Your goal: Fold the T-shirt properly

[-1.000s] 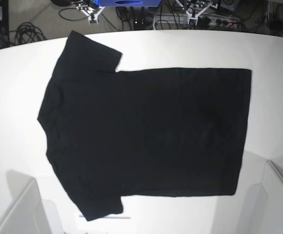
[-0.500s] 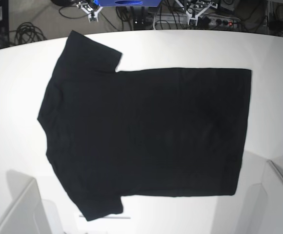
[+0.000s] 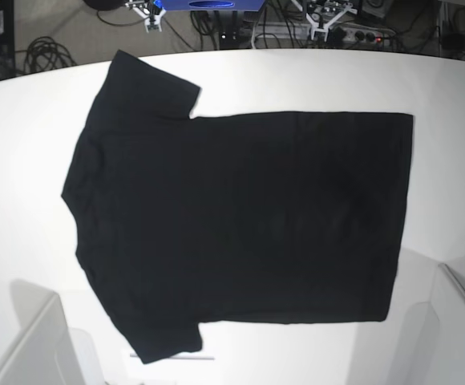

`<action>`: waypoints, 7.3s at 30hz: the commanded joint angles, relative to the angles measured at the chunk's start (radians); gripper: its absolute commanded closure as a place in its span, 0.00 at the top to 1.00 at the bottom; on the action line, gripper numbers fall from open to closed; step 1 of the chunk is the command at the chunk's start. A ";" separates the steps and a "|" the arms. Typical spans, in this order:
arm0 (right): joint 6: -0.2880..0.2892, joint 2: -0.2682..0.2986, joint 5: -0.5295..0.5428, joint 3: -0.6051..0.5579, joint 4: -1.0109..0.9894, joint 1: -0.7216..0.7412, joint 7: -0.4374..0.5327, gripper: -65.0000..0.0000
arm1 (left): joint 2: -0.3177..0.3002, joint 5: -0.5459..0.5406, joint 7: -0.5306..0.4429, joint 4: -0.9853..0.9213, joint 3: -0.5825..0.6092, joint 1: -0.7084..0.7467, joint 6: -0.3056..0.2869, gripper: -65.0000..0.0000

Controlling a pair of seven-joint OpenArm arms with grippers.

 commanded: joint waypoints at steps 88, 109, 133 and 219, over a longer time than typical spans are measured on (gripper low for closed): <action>-0.002 -0.118 0.212 0.495 1.630 -0.757 -0.330 0.00 | -0.241 -0.002 -0.007 1.565 -0.012 0.967 0.005 0.00; 0.282 0.034 0.964 0.563 1.906 -0.642 -0.665 0.61 | -0.211 -0.375 -0.007 1.831 -0.364 1.017 0.002 0.09; 0.207 0.068 0.910 0.508 1.572 -0.386 -0.806 0.60 | -0.209 -0.842 0.169 1.682 -0.623 0.796 -0.251 0.57; 0.210 0.069 0.916 0.508 1.719 -0.504 -0.875 0.00 | -0.151 -0.727 0.563 1.499 -0.625 0.490 -0.406 0.00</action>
